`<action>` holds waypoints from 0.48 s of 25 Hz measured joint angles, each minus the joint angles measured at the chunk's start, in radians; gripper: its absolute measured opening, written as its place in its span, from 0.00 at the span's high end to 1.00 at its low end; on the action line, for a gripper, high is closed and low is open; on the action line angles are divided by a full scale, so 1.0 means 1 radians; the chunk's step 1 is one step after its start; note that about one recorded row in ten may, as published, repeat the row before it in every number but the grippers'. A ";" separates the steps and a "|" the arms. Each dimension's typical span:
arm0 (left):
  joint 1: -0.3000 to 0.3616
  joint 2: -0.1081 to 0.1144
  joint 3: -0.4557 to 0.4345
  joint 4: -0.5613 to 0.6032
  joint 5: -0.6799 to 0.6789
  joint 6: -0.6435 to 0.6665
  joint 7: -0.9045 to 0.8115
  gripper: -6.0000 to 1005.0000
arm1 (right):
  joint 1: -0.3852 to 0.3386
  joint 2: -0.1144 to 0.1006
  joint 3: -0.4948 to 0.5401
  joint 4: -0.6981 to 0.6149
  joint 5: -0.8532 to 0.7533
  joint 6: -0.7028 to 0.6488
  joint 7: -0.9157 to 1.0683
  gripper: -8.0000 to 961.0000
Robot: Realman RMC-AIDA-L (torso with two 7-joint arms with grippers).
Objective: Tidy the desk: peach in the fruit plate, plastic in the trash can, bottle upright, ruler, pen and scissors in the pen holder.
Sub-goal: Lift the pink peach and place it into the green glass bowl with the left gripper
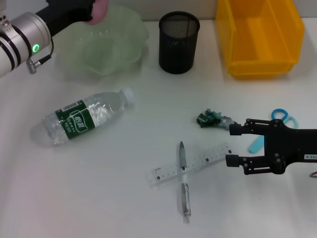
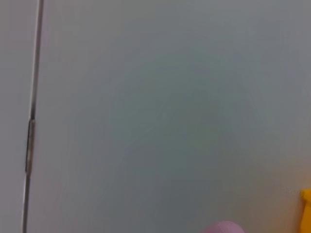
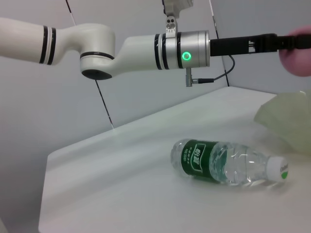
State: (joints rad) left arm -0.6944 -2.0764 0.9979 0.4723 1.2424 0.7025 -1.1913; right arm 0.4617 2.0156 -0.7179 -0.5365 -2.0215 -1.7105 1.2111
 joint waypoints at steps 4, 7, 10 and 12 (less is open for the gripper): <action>-0.010 0.000 0.001 -0.017 -0.006 -0.027 0.019 0.93 | 0.000 0.000 0.000 0.000 -0.002 -0.001 0.000 0.14; -0.012 -0.002 -0.001 -0.017 -0.010 -0.046 0.029 0.91 | 0.000 0.000 0.000 0.000 -0.003 -0.001 0.000 0.14; -0.019 -0.003 0.001 -0.028 -0.020 -0.071 0.025 0.81 | 0.001 0.000 0.000 0.000 -0.003 -0.002 0.000 0.14; -0.026 -0.003 0.001 -0.041 -0.023 -0.076 0.025 0.73 | 0.001 0.000 0.000 -0.001 -0.003 -0.001 0.000 0.14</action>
State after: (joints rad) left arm -0.7205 -2.0789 0.9993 0.4311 1.2194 0.6264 -1.1664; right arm 0.4631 2.0156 -0.7179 -0.5370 -2.0250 -1.7120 1.2111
